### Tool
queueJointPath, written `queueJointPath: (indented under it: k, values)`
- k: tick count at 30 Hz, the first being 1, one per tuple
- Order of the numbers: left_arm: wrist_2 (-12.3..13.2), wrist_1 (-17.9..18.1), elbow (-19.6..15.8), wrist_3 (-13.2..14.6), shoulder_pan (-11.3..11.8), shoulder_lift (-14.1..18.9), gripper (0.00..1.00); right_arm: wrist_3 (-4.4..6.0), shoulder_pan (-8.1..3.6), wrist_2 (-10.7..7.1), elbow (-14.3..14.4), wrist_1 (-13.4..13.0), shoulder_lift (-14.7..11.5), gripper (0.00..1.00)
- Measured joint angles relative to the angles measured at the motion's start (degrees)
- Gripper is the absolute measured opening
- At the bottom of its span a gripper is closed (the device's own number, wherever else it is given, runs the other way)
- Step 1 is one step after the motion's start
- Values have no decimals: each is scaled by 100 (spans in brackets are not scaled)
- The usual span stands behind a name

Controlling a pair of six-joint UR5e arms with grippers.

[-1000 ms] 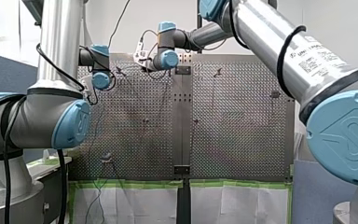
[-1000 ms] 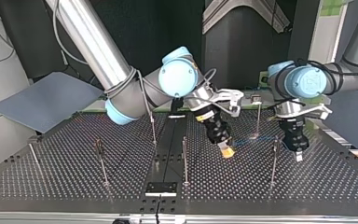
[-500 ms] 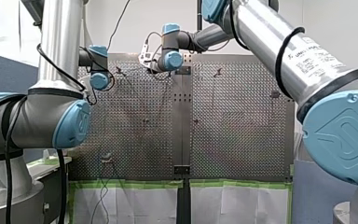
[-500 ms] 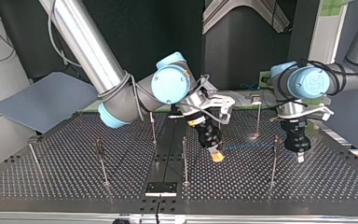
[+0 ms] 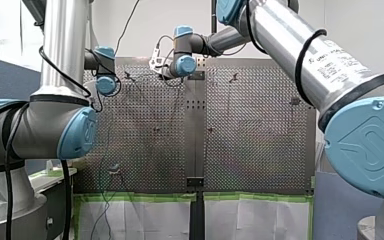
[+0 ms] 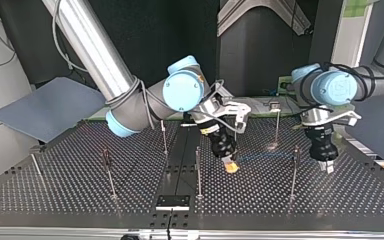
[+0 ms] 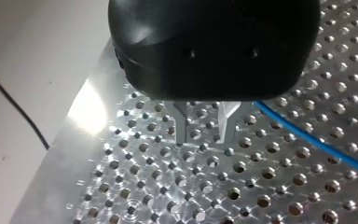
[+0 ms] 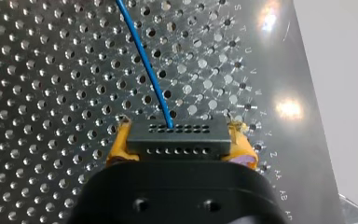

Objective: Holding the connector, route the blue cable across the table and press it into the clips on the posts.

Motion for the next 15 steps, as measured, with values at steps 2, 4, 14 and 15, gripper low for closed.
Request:
queueJointPath:
  k: [2, 4, 14, 15]
  values:
    - [-11, -98, 0, -61, 2, 68, 89, -30, 8, 65, 1, 26, 0, 0]
    - [-28, -203, 0, -51, -5, 140, 100, -84, 24, 151, 2, 50, 5, 0]
    - [-453, -710, -26, 391, -83, 385, 100, -171, 87, 344, 4, 97, 6, 0]
    - [-491, -749, -42, 429, -88, 403, 100, -172, 88, 352, 4, 101, 5, 0]
